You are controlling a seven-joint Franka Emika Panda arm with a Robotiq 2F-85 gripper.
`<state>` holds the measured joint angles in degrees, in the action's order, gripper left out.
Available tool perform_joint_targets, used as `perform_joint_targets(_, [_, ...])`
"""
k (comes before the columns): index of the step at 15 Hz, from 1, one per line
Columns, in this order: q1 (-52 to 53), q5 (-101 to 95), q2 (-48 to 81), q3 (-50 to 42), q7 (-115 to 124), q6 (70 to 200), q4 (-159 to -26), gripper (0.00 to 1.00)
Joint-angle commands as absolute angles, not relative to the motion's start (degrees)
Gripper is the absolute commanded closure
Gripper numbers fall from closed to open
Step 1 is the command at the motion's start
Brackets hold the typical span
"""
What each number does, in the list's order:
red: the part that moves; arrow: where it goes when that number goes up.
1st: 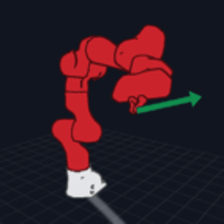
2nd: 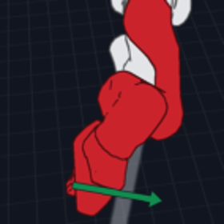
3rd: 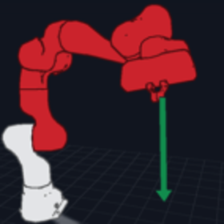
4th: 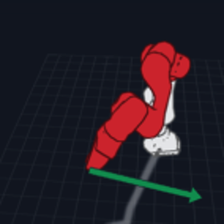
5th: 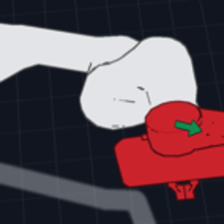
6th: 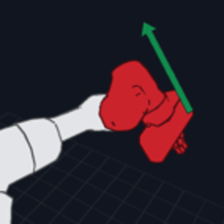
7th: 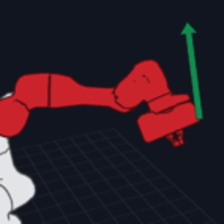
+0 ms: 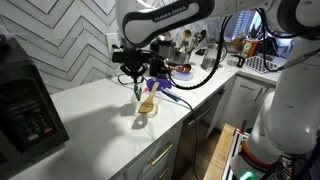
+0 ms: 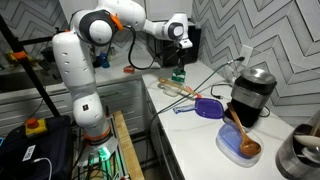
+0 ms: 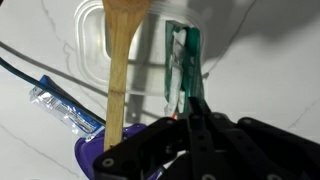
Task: Put the green packet in the clear bowl on the left.
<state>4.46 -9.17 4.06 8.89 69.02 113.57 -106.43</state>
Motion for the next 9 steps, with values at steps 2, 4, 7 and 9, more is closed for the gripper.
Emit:
perform_joint_targets(2, [6.2, -9.7, 6.0, 7.5, 70.2, 113.4, -105.5, 1.00])
perform_joint_targets(4, [6.4, -9.8, 6.1, 7.2, 70.7, 112.9, -105.9, 1.00])
perform_joint_targets(7, [6.7, -10.4, 5.7, 6.8, 72.4, 112.6, -106.6, 1.00])
perform_joint_targets(9, [6.8, -10.7, 5.3, 6.6, 73.8, 111.5, -106.9, 1.00])
